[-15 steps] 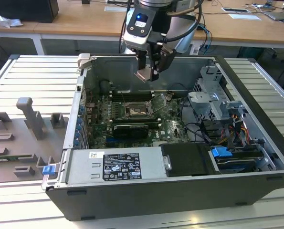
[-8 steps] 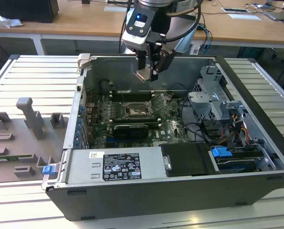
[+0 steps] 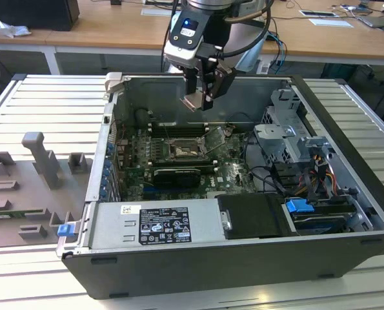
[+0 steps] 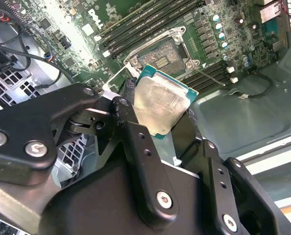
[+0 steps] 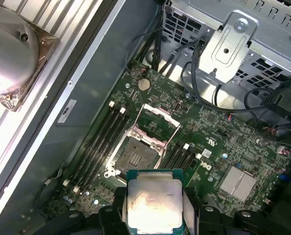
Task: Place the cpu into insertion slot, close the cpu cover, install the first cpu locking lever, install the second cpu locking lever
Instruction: 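Place the cpu into insertion slot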
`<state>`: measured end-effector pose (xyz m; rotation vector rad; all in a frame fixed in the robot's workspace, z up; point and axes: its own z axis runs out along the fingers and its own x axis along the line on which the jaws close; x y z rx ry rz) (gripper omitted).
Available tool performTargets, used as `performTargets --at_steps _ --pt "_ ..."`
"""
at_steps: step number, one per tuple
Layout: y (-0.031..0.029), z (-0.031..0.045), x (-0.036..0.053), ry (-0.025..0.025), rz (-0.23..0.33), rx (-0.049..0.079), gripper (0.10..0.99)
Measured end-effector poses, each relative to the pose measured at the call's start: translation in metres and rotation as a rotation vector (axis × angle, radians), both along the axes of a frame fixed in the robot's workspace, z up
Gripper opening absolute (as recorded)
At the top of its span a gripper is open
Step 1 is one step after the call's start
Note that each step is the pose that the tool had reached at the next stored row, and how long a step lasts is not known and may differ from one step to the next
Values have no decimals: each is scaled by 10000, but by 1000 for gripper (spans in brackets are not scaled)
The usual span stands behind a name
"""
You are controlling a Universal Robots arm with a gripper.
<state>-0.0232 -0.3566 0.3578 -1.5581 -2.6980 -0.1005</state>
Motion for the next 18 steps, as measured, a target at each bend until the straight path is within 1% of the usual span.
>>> performTargets --at_steps 8,11,18 --pt "0 -2 0 71 -164 0 541" --pt "0 -4 0 125 -254 -1 541" --pt "0 -7 0 191 -383 -1 541"
